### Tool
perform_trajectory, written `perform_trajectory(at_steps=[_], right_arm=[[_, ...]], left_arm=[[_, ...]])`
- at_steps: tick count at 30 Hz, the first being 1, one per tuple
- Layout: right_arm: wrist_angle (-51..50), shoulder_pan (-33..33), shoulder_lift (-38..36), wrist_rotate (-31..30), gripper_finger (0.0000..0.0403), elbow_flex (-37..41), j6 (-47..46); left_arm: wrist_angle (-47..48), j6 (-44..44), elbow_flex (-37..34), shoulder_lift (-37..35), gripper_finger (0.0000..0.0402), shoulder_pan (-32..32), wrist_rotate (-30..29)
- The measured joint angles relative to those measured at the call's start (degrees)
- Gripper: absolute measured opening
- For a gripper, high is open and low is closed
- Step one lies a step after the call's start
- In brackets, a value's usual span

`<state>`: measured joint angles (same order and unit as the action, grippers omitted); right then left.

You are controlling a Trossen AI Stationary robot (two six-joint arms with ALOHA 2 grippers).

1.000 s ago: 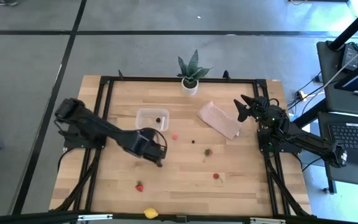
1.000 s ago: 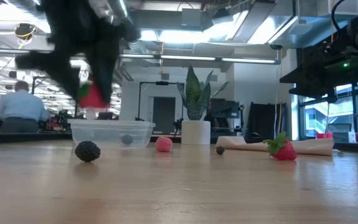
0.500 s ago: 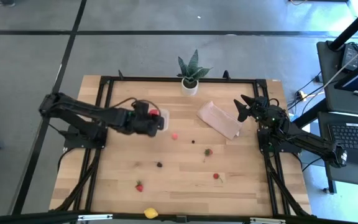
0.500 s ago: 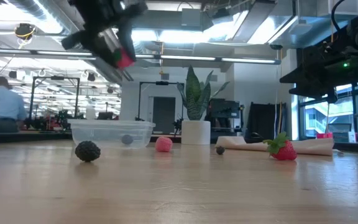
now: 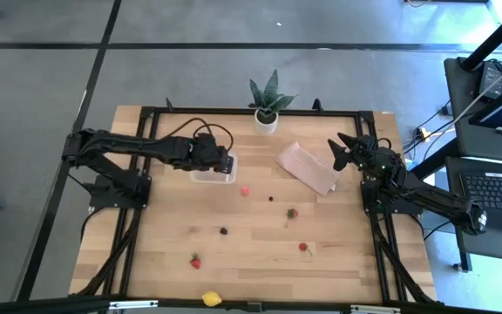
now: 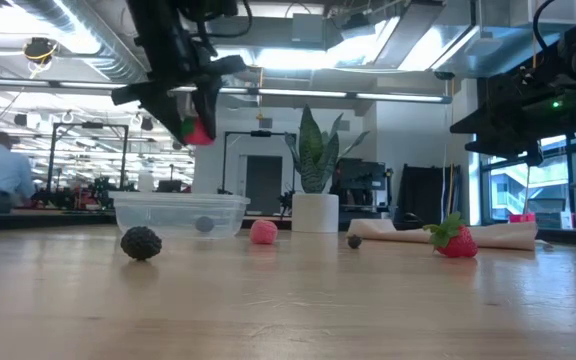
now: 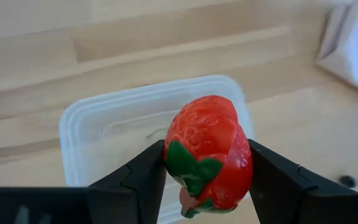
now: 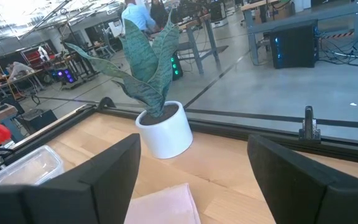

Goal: Pick and placing Produce into tupperware
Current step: Put the red strawberry into the transparent container

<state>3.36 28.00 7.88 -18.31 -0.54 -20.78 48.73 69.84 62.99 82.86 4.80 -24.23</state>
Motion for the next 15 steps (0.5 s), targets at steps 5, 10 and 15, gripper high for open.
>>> perform_trajectory(at_steps=[5,10,15], right_arm=[[0.0,0.0,0.0,0.0,0.0297,0.0,0.0],[0.0,0.0,0.1,0.0,0.0297,0.0,0.0],[0.0,0.0,0.1,0.0,0.0297,0.0,0.0]], left_arm=[[-1.0,-2.1,0.0,3.9,0.0183,1.2,1.3],[-1.1,-2.8,0.0,7.8,0.0191,2.0,4.3],[-1.8,-4.1,0.0,10.7,0.0189,2.3,5.4]])
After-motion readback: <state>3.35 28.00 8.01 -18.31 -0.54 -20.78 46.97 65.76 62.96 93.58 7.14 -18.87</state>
